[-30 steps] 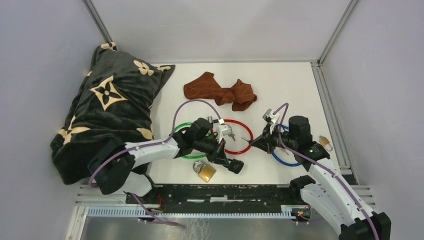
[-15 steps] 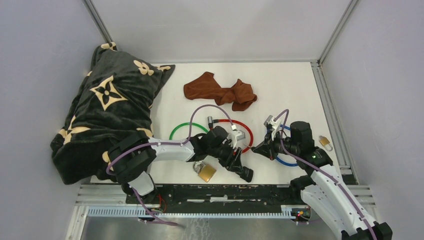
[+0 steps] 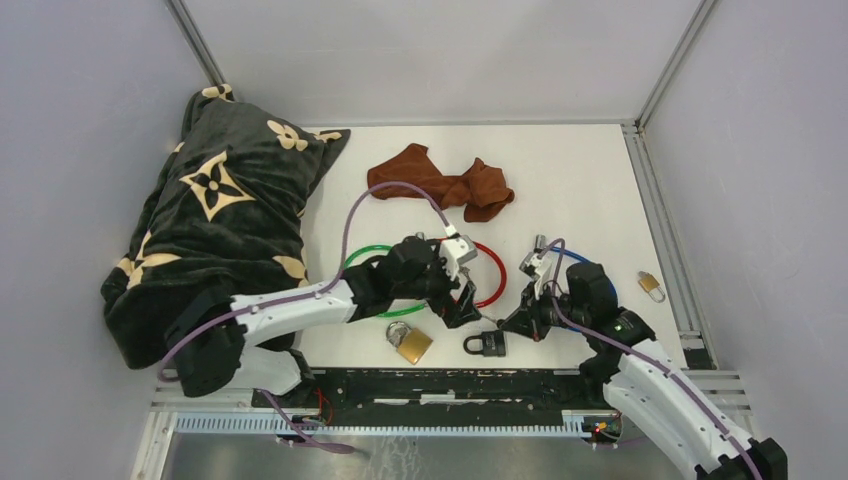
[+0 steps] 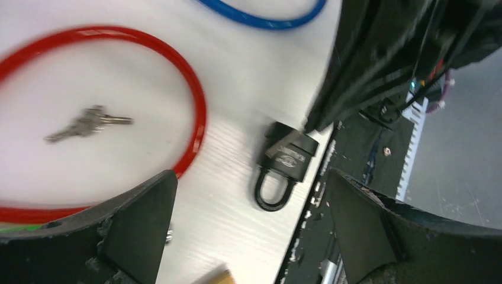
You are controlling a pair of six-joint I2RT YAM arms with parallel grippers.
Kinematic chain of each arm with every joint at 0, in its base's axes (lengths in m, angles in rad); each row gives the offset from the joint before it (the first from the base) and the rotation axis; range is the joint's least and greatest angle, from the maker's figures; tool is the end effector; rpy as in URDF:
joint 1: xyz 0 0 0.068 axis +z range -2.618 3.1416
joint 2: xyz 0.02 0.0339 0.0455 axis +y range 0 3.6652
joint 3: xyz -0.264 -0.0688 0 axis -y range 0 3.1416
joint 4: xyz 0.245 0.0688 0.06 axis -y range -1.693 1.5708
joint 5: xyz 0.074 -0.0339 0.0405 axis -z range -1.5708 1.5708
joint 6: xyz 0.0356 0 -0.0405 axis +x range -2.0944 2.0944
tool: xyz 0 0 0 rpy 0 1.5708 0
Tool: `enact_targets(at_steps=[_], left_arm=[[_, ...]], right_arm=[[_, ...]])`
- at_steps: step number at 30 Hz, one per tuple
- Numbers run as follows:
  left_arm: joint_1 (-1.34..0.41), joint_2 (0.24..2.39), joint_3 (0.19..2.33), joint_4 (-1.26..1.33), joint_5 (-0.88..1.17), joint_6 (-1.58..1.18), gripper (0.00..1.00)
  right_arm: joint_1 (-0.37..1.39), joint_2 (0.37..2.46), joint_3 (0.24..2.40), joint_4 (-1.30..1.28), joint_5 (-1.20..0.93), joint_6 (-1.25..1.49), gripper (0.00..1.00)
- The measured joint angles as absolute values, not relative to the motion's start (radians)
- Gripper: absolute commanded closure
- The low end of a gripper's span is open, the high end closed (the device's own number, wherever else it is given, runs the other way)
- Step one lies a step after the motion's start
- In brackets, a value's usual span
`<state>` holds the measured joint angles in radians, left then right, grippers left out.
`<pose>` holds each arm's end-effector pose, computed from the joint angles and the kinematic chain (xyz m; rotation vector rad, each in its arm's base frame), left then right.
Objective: Lock with the key
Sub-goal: Place the lock at the center of the board, then place the key at the center of the board.
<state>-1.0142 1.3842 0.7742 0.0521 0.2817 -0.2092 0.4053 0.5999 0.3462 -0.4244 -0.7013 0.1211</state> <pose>0.1490 -0.2582 0.2245 1.0547 2.0210 -0.9877 0.1133 0.0736 0.1956 -0.7043 2.1587 1.0684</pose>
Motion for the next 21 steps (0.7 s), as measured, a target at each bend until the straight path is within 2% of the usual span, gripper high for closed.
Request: enact_targets(at_steps=[5, 7, 10, 16, 21], left_arm=[[-0.881, 1.2, 0.691, 0.061, 0.264, -0.189, 0.0], [-0.789, 1.109, 0.597, 0.08, 0.269, -0.202, 0.0], [-0.665, 0.988, 0.451, 0.121, 0.297, -0.268, 0.0], [-0.512, 0.729, 0.276, 0.145, 0.35, -0.408, 0.0], [-0.416, 0.591, 0.221, 0.244, 0.345, -0.51, 0.0]], right_arm=[[0.625, 0.616, 0.269, -0.303, -0.622, 0.289, 1.0], [0.756, 0.697, 0.257, -0.186, -0.572, 0.366, 1.0], [0.83, 0.833, 0.29, -0.136, -0.535, 0.362, 1.0], [0.851, 1.185, 0.551, -0.235, -0.532, 0.184, 1.0], [0.852, 1.343, 0.69, -0.339, -0.589, 0.046, 1.0]])
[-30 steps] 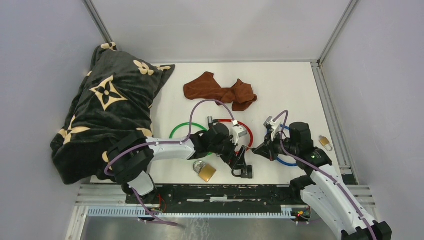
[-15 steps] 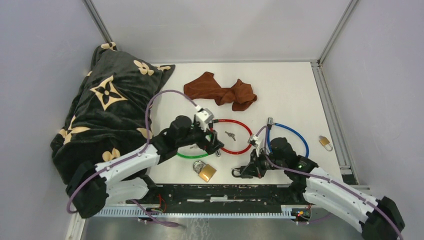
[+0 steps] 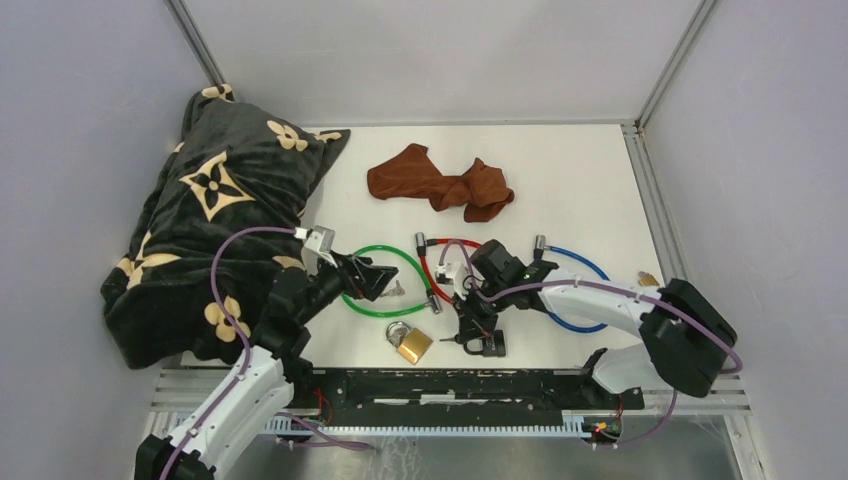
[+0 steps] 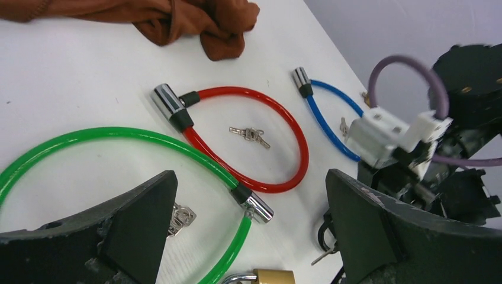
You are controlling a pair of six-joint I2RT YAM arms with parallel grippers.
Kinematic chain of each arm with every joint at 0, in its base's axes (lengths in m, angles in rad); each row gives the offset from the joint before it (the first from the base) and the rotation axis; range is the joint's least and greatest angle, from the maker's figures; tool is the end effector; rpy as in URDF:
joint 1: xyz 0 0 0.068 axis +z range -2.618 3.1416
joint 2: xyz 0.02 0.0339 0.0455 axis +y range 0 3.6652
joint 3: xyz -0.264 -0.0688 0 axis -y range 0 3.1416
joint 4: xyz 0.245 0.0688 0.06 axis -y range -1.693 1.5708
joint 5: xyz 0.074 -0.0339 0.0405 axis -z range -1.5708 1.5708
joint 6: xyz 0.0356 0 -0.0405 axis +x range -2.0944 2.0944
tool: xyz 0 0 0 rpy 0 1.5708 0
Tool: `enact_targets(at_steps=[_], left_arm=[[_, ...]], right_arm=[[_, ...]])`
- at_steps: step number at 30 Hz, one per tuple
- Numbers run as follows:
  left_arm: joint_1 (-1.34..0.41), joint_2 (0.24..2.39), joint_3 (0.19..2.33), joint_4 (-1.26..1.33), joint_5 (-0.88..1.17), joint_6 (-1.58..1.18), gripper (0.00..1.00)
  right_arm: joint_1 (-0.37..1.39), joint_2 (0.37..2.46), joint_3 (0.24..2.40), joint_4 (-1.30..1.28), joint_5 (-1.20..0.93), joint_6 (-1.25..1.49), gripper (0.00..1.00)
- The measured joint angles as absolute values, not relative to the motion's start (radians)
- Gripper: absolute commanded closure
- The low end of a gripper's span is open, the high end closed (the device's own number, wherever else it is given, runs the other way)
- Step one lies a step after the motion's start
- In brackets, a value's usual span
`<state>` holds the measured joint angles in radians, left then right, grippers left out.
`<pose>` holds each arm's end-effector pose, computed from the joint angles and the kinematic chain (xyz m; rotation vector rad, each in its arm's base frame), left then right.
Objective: Lock with the key
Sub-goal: Place the key at the center of the board.
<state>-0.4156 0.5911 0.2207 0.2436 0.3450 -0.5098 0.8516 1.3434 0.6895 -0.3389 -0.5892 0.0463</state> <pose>0.1393 -0.0746 0.2143 0.1878 1.7795 -0.9710 0.1485 0.1996 0.1825 -1.2692 2.3646 1.0755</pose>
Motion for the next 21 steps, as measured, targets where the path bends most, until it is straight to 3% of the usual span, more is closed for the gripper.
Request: enact_targets(at_steps=[9, 14, 21], left_arm=[[-0.336, 0.443, 0.187, 0.309, 0.34, -0.547, 0.0], [-0.335, 0.437, 0.187, 0.318, 0.339, -0.549, 0.0], [-0.335, 0.421, 0.185, 0.318, 0.338, -0.549, 0.0]], right_arm=[[0.876, 1.521, 0.808, -0.514, -0.595, -0.087, 1.0], [0.873, 1.581, 0.987, -0.67, -0.559, -0.227, 1.0], [0.781, 1.686, 1.099, -0.787, -0.536, -0.392, 1.0]])
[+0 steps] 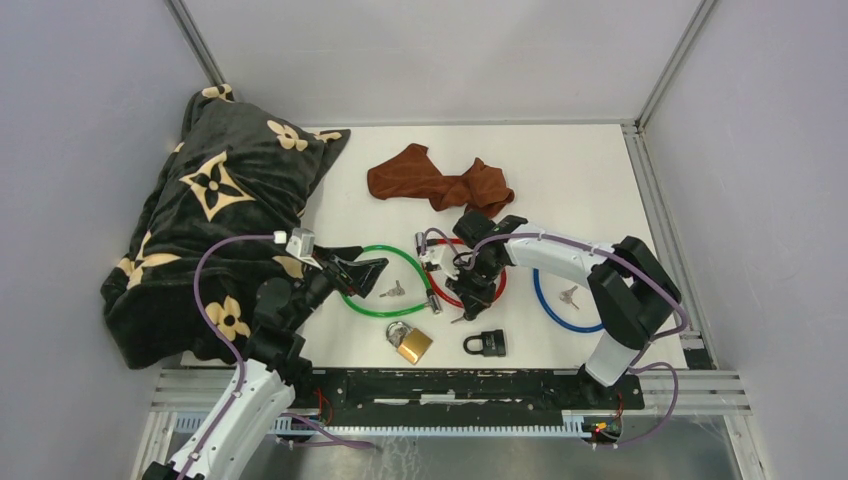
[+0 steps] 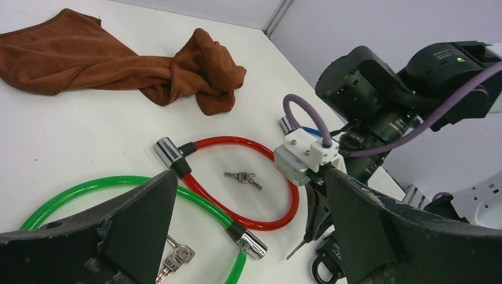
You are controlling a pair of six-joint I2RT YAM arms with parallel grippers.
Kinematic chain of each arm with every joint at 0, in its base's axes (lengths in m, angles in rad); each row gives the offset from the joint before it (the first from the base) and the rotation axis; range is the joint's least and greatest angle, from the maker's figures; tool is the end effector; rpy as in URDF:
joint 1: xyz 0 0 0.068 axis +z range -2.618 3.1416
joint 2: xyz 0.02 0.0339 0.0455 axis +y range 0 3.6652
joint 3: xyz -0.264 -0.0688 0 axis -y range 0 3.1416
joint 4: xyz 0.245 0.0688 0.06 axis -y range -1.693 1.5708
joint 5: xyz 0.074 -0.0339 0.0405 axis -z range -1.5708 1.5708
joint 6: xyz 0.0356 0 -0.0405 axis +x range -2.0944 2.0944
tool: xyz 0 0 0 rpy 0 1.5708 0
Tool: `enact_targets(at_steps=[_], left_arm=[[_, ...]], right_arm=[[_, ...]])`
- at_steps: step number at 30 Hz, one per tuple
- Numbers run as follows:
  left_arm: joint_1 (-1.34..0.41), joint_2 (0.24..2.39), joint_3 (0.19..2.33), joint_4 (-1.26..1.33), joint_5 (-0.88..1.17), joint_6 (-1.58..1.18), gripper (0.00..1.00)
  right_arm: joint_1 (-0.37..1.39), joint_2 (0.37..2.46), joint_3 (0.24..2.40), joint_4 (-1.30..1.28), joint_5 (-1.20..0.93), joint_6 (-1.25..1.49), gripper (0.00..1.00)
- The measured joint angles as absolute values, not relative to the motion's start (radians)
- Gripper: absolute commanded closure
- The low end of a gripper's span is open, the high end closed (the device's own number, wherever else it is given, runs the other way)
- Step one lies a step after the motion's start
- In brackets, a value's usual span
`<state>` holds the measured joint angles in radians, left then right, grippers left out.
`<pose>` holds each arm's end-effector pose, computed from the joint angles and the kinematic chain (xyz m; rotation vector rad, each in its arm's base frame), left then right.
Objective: Lock with the key
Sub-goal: Place the key at the center of the board.
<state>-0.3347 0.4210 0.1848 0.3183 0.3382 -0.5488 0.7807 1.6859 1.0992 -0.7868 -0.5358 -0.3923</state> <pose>0.1269 -0.0567 0.2312 0.1196 1.5657 -0.9549 0.2061 0.2297 0.1875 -1.6914 2.4013 0.8469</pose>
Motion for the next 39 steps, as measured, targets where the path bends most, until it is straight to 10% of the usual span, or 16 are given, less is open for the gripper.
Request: enact_targets(at_steps=[9, 17, 31, 39], left_arm=[[-0.33, 0.421, 0.182, 0.324, 0.338, -0.549, 0.0], [-0.328, 0.421, 0.181, 0.324, 0.339, -0.549, 0.0], [-0.326, 0.42, 0.177, 0.325, 0.339, -0.549, 0.0], [-0.326, 0.4, 0.176, 0.325, 0.34, -0.549, 0.0]], right_arm=[[0.736, 1.702, 1.048, -0.825, -0.523, -0.452, 0.99], [0.736, 1.702, 1.028, -0.825, -0.506, -0.443, 0.49], [0.585, 1.323, 0.966, -0.6, -0.059, -0.185, 0.25], [0.367, 1.229, 0.701, -0.442, 0.105, -0.045, 0.27]])
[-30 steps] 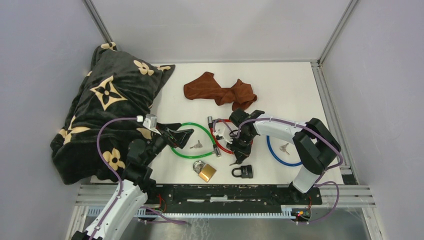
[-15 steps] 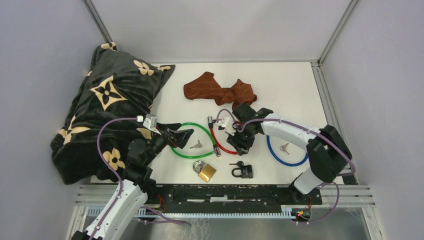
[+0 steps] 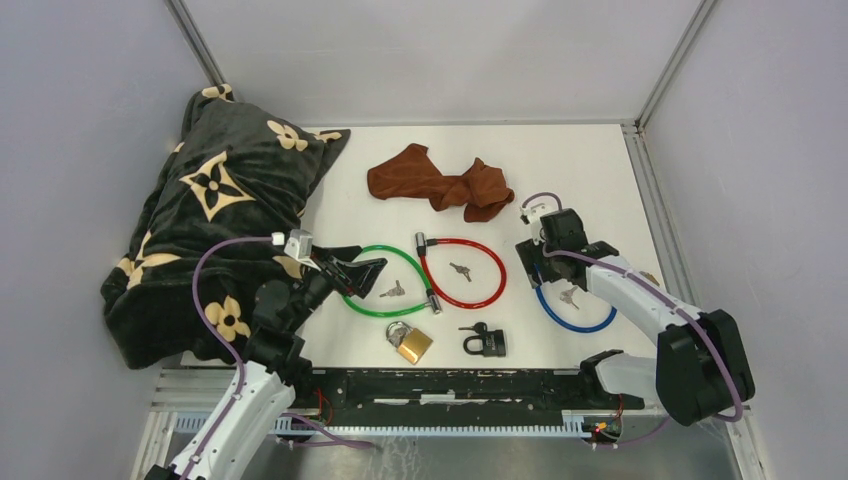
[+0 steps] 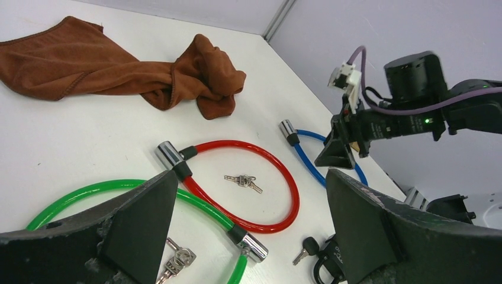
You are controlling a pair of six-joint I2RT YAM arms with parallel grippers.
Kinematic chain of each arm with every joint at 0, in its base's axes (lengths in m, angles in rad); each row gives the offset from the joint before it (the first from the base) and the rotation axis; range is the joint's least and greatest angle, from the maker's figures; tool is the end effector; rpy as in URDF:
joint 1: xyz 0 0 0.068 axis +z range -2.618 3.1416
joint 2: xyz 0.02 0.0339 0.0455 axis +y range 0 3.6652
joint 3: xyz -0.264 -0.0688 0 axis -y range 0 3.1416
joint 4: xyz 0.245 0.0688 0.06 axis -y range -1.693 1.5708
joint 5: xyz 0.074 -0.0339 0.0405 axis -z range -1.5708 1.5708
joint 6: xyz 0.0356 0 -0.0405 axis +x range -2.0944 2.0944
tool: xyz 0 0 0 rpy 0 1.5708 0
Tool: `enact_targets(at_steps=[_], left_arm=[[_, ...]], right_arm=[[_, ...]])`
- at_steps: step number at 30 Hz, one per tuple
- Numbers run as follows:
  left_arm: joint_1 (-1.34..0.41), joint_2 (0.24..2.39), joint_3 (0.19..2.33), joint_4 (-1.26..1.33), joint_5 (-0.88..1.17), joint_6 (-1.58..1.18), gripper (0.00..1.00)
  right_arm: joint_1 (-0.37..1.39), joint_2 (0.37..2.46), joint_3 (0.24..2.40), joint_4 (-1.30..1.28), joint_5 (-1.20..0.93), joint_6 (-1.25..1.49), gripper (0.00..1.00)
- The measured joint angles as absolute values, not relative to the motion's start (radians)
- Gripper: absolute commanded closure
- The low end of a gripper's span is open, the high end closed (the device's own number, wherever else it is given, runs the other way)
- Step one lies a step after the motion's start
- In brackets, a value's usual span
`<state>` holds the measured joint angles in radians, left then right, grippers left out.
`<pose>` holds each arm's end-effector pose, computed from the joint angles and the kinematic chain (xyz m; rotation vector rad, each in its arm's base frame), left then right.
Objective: Lock with the key
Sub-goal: Place the key at the center of the board, then pick up the lock from the center of the board.
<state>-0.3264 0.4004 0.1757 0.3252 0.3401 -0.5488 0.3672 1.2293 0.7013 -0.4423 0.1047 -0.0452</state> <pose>0.1251 -0.0549 0.2311 0.1185 1.5463 -0.9510 0.2209 0.0810 0.2004 -0.4784 2.4876 -0.0053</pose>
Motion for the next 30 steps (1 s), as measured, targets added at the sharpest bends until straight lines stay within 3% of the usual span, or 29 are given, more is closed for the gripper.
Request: enact_targets(at_steps=[20, 24, 28, 30], left_arm=[[-0.326, 0.387, 0.174, 0.325, 0.341, -0.549, 0.0], [-0.326, 0.372, 0.174, 0.327, 0.341, -0.549, 0.0], [-0.326, 0.374, 0.174, 0.329, 0.342, -0.549, 0.0], [-0.326, 0.376, 0.174, 0.33, 0.343, -0.549, 0.0]], right_arm=[[0.299, 1.285, 0.634, -0.344, 0.007, 0.031, 0.28], [0.2, 1.226, 0.666, -0.341, 0.031, 0.022, 0.21], [0.006, 1.115, 0.649, -0.27, 0.08, 0.038, 0.04], [-0.082, 1.06, 0.623, -0.227, 0.138, 0.058, 0.02]])
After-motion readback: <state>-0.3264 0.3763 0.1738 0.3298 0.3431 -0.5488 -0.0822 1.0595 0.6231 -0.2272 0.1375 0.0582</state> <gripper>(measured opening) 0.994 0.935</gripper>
